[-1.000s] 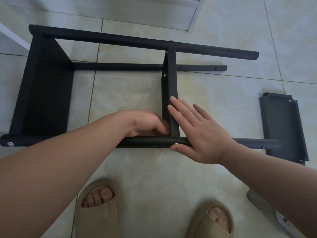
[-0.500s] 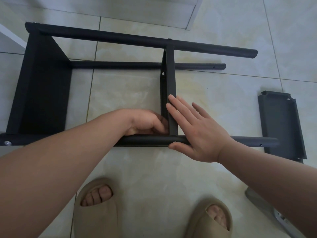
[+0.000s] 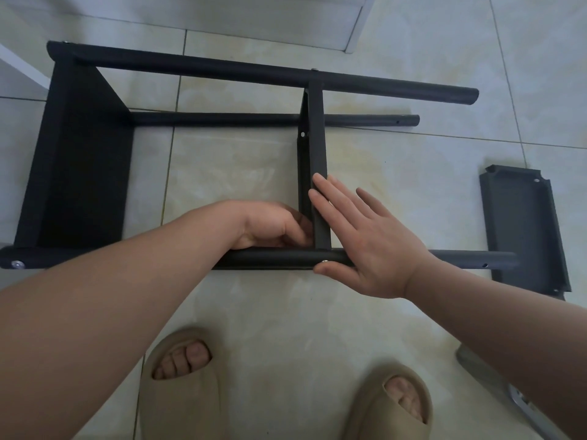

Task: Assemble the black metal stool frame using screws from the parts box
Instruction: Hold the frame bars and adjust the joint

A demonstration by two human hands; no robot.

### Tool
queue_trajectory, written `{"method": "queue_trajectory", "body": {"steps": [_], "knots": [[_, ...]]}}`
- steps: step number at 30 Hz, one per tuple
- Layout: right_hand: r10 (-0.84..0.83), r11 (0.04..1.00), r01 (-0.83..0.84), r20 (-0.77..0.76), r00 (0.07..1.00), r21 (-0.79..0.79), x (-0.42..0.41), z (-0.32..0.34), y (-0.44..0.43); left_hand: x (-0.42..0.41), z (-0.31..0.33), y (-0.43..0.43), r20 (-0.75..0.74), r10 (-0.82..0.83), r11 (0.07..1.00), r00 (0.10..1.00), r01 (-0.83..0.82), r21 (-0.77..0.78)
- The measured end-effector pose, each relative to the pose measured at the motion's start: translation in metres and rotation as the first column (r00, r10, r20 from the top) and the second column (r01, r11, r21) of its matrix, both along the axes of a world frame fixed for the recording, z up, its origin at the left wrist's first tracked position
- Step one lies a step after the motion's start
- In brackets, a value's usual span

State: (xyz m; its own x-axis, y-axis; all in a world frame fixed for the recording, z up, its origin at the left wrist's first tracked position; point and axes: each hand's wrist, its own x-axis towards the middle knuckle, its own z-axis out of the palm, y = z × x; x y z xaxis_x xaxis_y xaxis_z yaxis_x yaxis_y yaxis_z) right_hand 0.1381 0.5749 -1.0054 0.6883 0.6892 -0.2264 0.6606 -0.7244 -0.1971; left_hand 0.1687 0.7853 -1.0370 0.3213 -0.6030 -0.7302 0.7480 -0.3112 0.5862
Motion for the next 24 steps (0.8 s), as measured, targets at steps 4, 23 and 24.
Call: {"method": "queue_trajectory", "body": {"steps": [4,23,24], "knots": [[0.001,1.0,-0.001,0.001,1.0,0.004,-0.0001,0.0001,-0.0001,-0.0001,-0.0007,-0.0009,0.001,-0.003,0.999,1.0,0.003,-0.036],[-0.001,1.0,0.001,0.005,1.0,0.0,-0.0003,0.0007,-0.0001,0.0001,-0.0038,-0.0016,0.04,0.008,1.0,0.999,-0.009,0.03],[-0.001,1.0,0.001,0.006,1.0,0.0,-0.0003,0.0006,-0.0002,0.0002,-0.0036,-0.0014,0.038,0.008,0.999,0.999,-0.009,0.031]]}}
